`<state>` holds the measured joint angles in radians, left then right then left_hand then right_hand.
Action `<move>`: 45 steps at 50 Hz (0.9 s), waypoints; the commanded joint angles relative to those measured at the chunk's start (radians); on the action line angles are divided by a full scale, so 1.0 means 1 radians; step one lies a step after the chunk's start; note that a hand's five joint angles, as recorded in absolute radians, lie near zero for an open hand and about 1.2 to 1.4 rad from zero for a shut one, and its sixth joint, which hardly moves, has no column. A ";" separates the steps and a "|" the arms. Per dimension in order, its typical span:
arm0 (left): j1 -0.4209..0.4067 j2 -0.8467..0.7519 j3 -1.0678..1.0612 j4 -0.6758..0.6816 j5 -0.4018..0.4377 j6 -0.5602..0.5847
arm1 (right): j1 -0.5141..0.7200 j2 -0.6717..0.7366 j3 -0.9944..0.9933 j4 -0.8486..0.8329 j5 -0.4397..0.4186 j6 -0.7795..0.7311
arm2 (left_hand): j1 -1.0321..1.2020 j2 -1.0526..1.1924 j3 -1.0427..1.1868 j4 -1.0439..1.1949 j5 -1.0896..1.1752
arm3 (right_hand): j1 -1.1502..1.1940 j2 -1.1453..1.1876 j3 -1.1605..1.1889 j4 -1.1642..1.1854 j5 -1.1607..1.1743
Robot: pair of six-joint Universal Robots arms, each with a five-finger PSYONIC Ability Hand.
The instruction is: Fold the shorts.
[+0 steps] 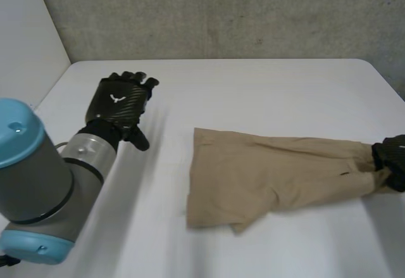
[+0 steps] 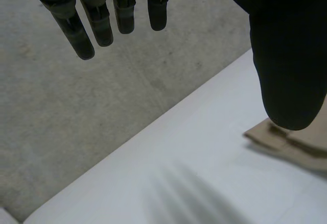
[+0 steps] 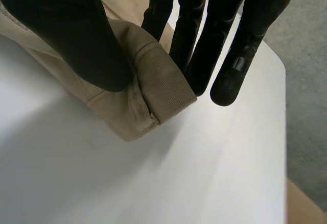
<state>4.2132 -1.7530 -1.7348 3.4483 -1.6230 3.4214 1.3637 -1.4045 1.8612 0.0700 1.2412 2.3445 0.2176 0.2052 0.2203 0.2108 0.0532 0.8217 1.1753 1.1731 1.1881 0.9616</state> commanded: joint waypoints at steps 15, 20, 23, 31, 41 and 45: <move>0.034 0.063 -0.051 0.000 -0.001 -0.005 | 0.737 0.084 -0.341 0.040 -0.025 0.110 | -0.034 -0.021 -0.036 -0.027 -0.044 | 0.575 0.221 0.223 0.208 0.260; 0.034 0.066 -0.051 0.000 -0.001 -0.005 | 0.899 0.206 -0.356 -0.012 -0.045 0.104 | -0.033 -0.021 -0.036 -0.027 -0.044 | 0.575 0.221 0.223 0.208 0.260; 0.034 0.066 -0.051 0.000 -0.001 -0.005 | 0.914 0.268 -0.361 -0.016 -0.049 0.098 | -0.036 -0.024 -0.039 -0.030 -0.047 | 0.073 -0.280 -0.278 -0.293 -0.241; 0.033 0.063 -0.035 0.005 0.002 -0.011 | 0.907 0.199 -0.356 -0.029 -0.042 0.159 | -0.039 -0.027 -0.042 -0.033 -0.049 | -0.647 -1.001 -0.999 -1.014 -0.962; -0.042 -0.002 0.083 0.008 -0.001 -0.105 | 0.677 0.047 -0.326 -0.047 -0.032 0.623 | -0.019 -0.006 -0.021 -0.012 -0.029 | -0.647 -1.001 -0.999 -1.014 -0.962; -0.136 -0.095 0.152 -0.006 -0.003 -0.159 | 0.650 0.055 -0.309 -0.041 -0.020 0.683 | -0.016 -0.003 -0.019 -0.009 -0.026 | -0.647 -1.001 -0.999 -1.014 -0.962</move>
<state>4.1952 -1.7290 -1.6808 3.4583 -1.6229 3.3458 2.0934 -1.3321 1.5271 0.0252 1.2052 2.8569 0.2176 0.2052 0.2203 0.2108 0.0532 0.2013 0.2179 0.2145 0.2307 0.0696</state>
